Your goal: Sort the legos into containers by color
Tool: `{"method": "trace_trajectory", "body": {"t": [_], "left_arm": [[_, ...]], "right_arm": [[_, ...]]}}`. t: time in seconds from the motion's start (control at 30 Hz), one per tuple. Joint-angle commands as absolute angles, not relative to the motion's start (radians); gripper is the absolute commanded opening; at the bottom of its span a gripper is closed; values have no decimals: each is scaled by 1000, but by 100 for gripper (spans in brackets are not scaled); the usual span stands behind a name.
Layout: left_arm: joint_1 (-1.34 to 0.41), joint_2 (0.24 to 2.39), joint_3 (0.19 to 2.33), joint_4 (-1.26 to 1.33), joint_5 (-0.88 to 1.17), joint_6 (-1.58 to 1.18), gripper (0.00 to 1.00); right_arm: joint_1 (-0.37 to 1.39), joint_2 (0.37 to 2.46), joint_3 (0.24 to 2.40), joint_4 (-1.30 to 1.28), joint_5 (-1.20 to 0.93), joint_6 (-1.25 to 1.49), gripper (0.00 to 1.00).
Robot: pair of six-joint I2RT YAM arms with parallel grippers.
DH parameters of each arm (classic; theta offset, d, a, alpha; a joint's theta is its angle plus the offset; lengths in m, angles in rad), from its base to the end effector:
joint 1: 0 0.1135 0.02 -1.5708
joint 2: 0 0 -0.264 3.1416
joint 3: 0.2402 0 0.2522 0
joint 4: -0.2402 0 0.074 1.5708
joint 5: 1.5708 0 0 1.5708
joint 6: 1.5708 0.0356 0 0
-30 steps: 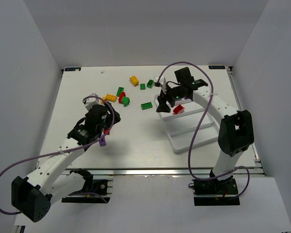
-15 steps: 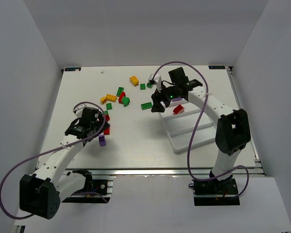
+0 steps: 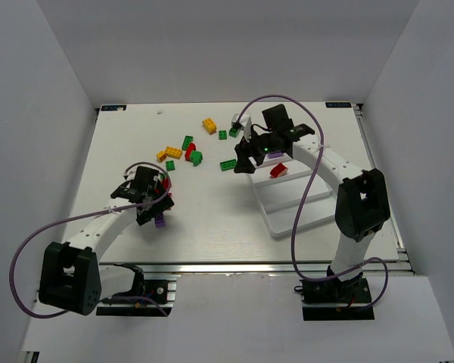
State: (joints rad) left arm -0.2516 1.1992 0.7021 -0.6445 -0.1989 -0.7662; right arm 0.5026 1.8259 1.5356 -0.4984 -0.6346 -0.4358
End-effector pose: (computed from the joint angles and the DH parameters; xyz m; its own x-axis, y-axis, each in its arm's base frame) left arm 0.2084 -0.0463 0.1964 -0.7486 -0.5094 -0.4244 -0.4922 0.8558 -0.1591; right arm 0.3499 0.2164 0.2835 -0.2453 -0.5227 -0.8164 -0.9460 0.3131 0.0838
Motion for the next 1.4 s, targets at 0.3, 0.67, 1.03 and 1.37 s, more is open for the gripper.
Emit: {"method": "trace_trajectory", "body": {"t": [0.3,0.67,1.03,1.37], "left_arm": [[-248,1253,747,-676,-224,-690,90],[-252,1256,744,-689,-213,-650,91],[-258,1325,715,-634,-207,-609,81],[-256,1396,724,-601,-210,-572,71]], "right_arm": [[506,1824,1531,-465,-652,-416,72],[506,1801,1500,-451,-653,-410,72],[506,1802,1497,-445,-658,-405,72],[506,1795,1489,-446,-655,-402,72]]}}
